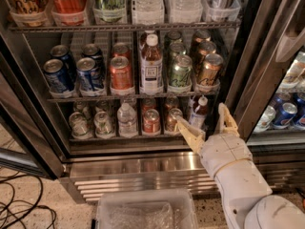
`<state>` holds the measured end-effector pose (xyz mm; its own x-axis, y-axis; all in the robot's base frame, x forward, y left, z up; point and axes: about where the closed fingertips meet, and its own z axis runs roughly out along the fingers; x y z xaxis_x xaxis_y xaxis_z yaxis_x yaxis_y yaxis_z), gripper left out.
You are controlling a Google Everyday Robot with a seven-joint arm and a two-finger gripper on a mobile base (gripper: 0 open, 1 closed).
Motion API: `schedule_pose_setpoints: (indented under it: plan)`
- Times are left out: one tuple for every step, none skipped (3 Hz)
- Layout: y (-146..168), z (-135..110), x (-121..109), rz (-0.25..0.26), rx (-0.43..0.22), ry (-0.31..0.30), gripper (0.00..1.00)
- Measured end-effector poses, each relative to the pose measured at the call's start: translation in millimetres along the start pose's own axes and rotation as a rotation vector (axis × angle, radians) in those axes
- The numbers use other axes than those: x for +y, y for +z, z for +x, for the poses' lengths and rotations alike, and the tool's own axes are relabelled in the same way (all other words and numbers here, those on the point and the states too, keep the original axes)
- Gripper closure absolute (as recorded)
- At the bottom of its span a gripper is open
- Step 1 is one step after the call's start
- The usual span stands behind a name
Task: Pick orange can from middle shelf of fridge
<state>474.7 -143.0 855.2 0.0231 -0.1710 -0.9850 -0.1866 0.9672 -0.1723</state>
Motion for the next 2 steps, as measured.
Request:
schedule_pose_setpoints:
  plan:
    - [0.5,1.1,-0.2,0.0,0.004,0.001,0.2]
    - [1.3,-1.1,-2.9,0.004,0.004,-0.001,0.02]
